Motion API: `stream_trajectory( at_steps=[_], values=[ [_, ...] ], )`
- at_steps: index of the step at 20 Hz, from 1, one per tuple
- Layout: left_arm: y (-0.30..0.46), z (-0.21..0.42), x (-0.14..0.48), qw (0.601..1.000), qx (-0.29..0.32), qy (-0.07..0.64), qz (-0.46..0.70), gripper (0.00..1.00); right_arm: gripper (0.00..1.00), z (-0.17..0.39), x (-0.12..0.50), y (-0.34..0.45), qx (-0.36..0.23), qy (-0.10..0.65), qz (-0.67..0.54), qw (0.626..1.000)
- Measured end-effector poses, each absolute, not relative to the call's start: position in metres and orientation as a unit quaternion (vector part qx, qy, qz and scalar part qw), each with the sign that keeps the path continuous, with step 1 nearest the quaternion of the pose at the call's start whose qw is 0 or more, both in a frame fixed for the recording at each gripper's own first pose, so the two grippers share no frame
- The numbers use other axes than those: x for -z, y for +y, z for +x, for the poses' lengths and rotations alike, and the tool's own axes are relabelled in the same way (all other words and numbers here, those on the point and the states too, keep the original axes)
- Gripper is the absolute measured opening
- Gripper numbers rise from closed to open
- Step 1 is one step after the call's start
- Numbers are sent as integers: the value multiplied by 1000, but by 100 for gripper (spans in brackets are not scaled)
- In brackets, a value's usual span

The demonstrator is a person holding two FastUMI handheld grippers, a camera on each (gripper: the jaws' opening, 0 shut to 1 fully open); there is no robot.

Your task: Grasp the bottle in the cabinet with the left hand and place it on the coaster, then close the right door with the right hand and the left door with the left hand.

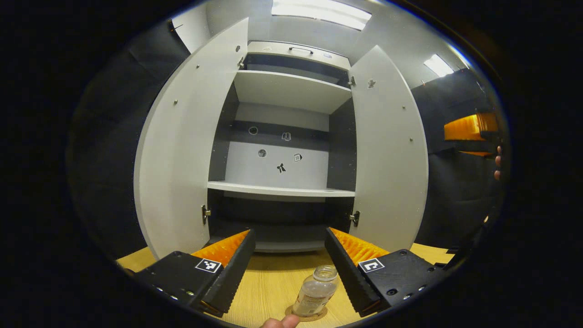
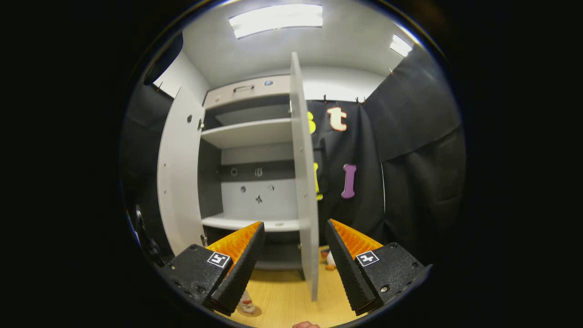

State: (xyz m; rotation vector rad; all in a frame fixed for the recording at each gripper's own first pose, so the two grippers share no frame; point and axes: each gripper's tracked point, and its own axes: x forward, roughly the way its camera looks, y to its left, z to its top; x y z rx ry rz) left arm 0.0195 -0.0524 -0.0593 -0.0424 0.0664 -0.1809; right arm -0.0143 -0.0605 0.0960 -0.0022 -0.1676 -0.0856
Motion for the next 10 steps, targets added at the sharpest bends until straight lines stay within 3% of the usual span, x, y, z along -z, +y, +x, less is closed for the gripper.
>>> stream_trajectory(
  at_steps=[7, 8, 10],
  values=[
    [-45, 16, 17, 997, 68, 18, -11, 94, 82, 57, -154, -163, 108, -81, -18, 991],
    [-44, 16, 14, 997, 69, 17, -7, 97, 83, 68, -157, -172, 114, -79, -14, 990],
    [-43, 13, 14, 998, 63, 19, -6, 94, 83, 87, -156, -184, 116, -73, -10, 990]
  ],
)
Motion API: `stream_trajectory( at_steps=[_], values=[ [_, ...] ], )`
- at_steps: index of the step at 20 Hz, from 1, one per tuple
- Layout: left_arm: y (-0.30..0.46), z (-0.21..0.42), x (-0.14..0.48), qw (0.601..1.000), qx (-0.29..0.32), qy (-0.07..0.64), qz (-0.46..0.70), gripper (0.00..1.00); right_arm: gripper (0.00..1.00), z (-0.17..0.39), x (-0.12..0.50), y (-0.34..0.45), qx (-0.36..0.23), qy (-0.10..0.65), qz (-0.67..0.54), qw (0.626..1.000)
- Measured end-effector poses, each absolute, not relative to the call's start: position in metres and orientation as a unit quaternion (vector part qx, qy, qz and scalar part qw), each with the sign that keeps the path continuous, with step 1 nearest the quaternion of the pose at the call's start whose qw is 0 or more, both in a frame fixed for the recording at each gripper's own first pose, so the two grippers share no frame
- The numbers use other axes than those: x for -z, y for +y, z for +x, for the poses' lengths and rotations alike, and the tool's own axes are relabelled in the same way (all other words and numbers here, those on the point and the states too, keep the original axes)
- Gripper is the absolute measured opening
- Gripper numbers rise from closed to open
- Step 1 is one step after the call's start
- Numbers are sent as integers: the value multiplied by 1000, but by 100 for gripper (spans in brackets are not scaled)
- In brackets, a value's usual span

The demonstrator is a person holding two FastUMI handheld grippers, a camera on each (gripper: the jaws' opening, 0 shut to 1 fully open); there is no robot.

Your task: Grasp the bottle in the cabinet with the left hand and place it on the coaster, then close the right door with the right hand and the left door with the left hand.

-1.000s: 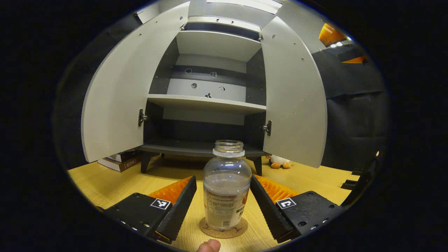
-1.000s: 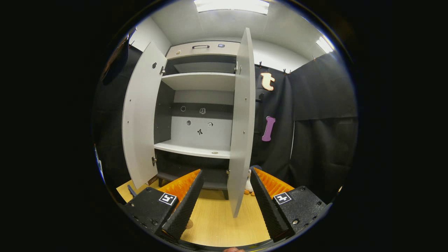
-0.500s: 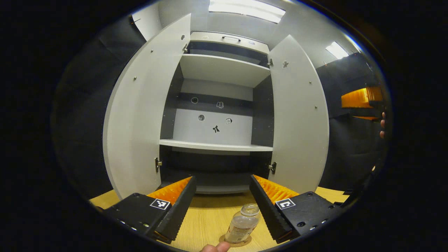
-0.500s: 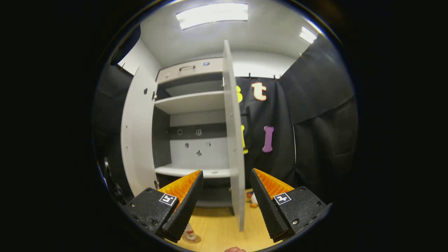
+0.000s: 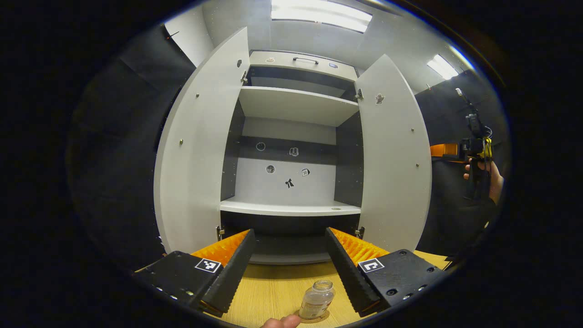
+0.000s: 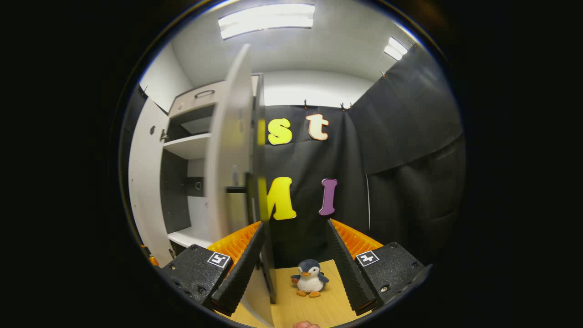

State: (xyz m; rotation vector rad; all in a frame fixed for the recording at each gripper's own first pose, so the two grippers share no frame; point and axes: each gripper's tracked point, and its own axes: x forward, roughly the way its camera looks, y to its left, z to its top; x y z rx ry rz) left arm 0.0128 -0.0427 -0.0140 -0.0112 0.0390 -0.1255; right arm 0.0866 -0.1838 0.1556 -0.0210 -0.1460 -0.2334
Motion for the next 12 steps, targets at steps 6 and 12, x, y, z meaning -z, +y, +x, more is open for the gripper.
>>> stream_trajectory(
  at_steps=[6, 12],
  values=[
    [-33, 12, 26, 998, 43, 40, -12, 94, 81, 99, -157, -183, 100, -83, -3, 992],
    [-34, 13, 29, 998, 52, 36, -7, 94, 81, 97, -155, -146, 81, -84, -28, 993]
  ],
)
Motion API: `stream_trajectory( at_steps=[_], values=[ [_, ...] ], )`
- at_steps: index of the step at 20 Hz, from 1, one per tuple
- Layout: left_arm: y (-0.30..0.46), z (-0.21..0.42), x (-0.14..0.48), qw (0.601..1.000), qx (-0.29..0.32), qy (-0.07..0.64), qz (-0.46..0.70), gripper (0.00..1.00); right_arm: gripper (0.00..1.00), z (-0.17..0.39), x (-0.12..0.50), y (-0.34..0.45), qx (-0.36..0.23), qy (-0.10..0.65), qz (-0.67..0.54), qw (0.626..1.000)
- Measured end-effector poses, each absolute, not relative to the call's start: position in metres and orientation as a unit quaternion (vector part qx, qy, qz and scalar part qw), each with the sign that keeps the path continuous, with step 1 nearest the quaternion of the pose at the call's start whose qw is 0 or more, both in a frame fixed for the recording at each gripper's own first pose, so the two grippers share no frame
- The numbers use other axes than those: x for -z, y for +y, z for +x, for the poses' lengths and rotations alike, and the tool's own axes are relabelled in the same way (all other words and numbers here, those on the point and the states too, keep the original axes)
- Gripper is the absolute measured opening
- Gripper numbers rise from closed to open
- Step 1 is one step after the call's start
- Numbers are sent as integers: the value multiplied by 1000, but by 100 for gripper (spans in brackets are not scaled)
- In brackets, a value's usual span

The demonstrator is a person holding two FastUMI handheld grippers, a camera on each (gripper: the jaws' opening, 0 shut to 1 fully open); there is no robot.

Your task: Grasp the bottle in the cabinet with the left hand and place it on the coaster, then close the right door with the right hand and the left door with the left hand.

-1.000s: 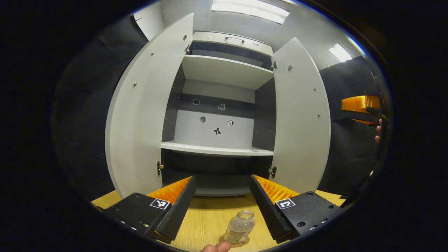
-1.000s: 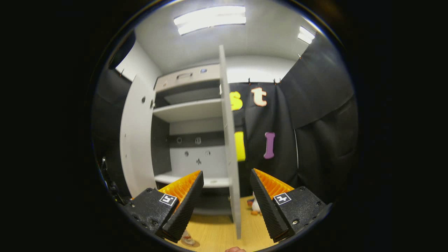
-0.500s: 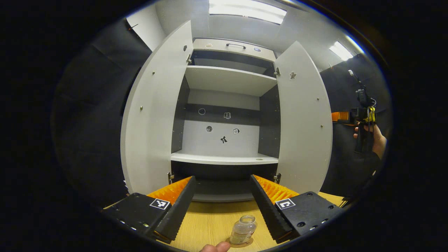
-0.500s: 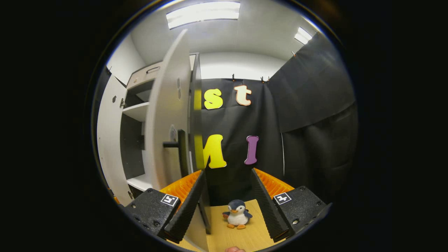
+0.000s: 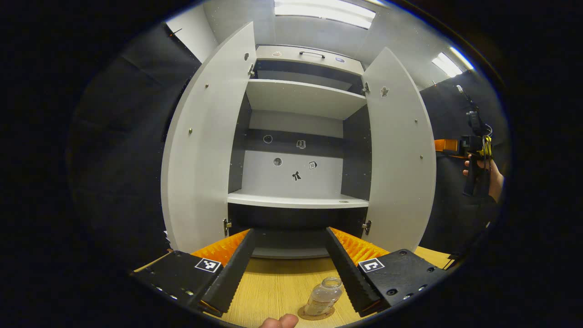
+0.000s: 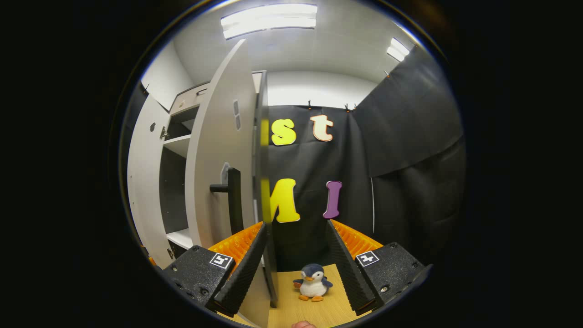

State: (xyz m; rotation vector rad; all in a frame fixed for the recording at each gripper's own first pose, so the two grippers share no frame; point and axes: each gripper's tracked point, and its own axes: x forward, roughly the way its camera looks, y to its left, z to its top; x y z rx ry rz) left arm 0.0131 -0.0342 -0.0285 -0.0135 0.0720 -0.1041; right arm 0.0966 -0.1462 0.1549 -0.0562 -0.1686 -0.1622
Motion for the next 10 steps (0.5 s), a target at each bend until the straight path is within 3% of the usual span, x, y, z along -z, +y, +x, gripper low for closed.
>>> stream_trajectory(
  at_steps=[6, 7, 10],
  values=[
    [-39, 4, 32, 997, 58, 41, -24, 94, 80, 117, -142, -74, -13, -64, -15, 998],
    [-38, 3, 32, 997, 57, 42, -25, 90, 81, 123, -141, -63, -24, -65, -18, 997],
    [-25, -3, 35, 998, 43, 49, -20, 93, 81, 145, -129, -25, -66, -62, -25, 996]
  ],
)
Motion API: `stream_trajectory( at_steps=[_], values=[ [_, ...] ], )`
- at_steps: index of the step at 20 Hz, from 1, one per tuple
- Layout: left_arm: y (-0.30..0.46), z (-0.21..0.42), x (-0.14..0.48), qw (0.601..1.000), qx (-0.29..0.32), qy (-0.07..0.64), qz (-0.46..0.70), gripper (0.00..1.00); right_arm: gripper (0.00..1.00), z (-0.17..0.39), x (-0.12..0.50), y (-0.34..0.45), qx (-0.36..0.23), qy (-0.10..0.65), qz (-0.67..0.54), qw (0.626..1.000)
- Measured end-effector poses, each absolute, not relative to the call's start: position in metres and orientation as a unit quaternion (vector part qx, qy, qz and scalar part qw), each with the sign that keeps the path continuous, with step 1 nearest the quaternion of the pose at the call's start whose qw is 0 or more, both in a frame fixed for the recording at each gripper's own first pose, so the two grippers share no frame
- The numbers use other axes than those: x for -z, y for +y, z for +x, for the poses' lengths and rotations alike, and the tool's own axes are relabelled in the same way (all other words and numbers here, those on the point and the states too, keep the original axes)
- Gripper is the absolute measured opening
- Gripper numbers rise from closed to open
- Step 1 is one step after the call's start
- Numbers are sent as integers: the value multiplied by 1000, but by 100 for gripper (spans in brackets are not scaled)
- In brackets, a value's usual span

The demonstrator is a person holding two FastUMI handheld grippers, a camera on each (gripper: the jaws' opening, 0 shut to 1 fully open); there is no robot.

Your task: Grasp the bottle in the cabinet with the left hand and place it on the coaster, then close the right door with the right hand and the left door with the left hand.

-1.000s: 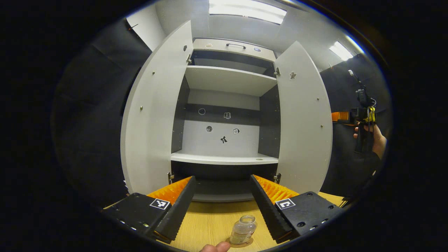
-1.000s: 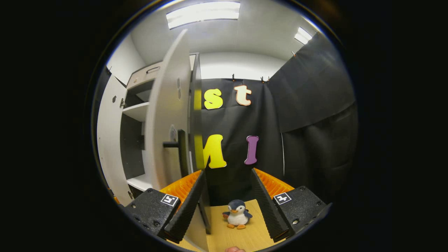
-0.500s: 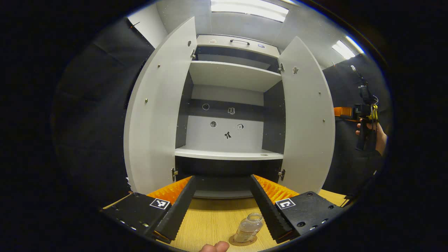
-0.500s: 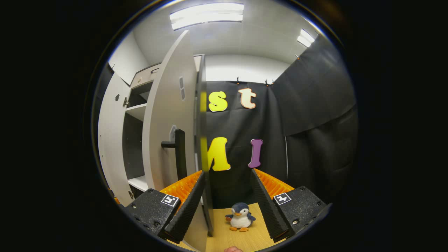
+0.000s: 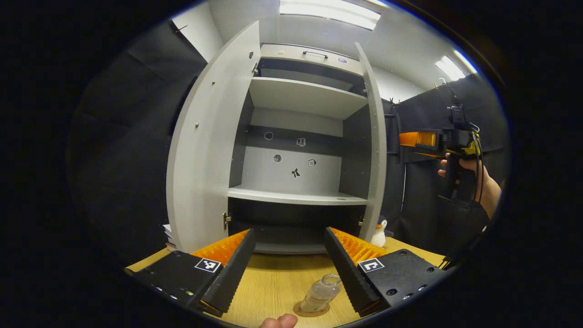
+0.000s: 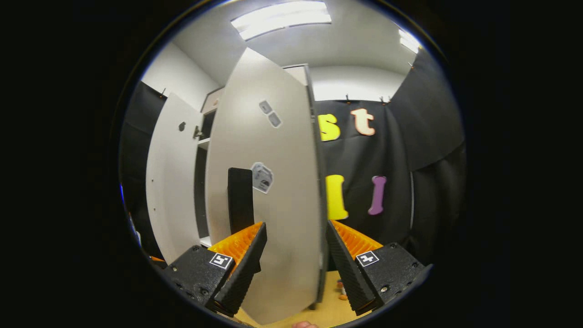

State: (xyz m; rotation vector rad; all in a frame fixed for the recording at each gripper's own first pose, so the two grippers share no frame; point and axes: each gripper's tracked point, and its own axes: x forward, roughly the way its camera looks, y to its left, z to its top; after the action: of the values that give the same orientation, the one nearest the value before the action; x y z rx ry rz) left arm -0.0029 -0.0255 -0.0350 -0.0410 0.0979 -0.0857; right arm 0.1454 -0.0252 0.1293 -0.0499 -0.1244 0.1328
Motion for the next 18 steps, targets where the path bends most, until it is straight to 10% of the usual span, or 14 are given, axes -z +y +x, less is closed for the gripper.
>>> stream_trajectory(
  at_steps=[12, 18],
  values=[
    [36, -17, -23, 999, -17, 30, -43, 94, 81, 107, -65, -6, -45, -52, -11, 998],
    [164, -18, -53, 988, -151, -3, -37, 94, 81, 40, -10, 5, -25, -37, 7, 999]
  ],
)
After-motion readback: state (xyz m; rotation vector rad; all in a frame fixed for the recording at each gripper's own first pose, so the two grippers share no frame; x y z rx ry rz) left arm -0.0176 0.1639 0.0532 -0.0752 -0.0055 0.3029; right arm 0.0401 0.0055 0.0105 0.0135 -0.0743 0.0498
